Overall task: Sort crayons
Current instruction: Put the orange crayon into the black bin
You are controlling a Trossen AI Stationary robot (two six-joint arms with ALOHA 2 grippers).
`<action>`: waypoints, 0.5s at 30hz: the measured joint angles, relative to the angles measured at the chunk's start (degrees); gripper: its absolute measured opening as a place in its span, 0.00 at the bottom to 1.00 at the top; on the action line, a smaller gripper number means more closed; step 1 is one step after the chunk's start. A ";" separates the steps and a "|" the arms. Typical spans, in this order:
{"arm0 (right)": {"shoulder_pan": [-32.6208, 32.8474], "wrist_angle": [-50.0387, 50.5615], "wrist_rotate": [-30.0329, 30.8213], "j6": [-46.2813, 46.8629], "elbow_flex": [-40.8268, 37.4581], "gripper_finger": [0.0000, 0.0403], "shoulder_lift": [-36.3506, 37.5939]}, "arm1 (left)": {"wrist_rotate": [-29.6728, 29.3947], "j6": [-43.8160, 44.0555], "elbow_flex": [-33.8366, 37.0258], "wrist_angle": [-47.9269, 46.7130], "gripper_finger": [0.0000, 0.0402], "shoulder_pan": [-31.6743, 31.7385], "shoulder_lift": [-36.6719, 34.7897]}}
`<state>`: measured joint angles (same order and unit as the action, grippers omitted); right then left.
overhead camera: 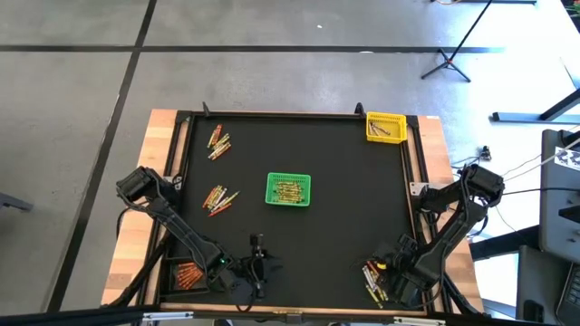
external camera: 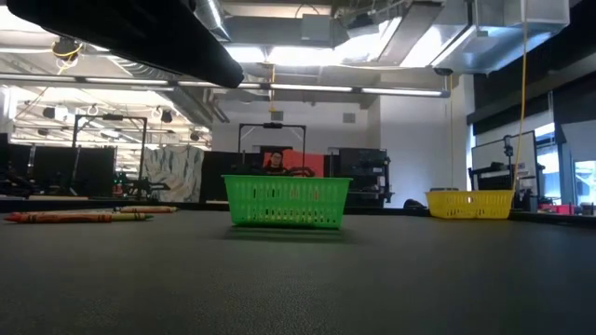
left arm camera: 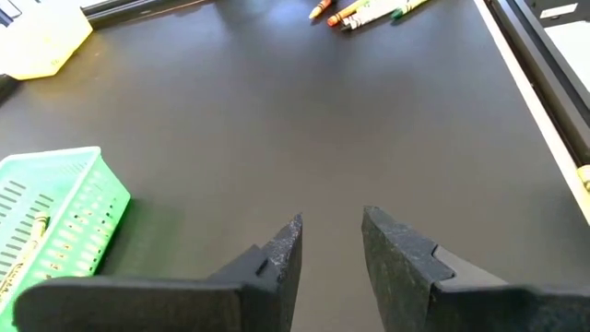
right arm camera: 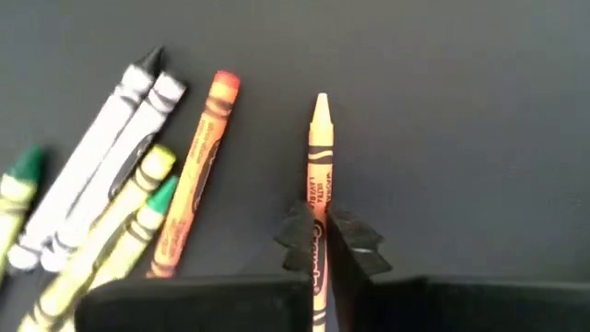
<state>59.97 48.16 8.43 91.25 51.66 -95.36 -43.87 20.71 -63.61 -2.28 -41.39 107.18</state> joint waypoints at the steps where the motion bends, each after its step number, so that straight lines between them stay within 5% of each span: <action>1: 0.00 0.49 -0.89 -1.39 0.28 0.02 0.09 | -0.23 0.00 0.00 0.00 0.25 0.00 0.00; 6: 0.11 2.99 4.45 -7.25 4.51 0.08 1.72 | -0.84 -2.42 0.00 1.21 0.25 -0.14 -0.24; 15: -0.09 0.80 31.33 -23.06 12.01 0.09 4.12 | -2.56 -5.78 0.00 5.00 0.25 -1.11 -2.99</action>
<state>59.87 48.96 39.76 68.19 63.66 -91.24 -46.43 14.93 -63.61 2.71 -42.50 104.18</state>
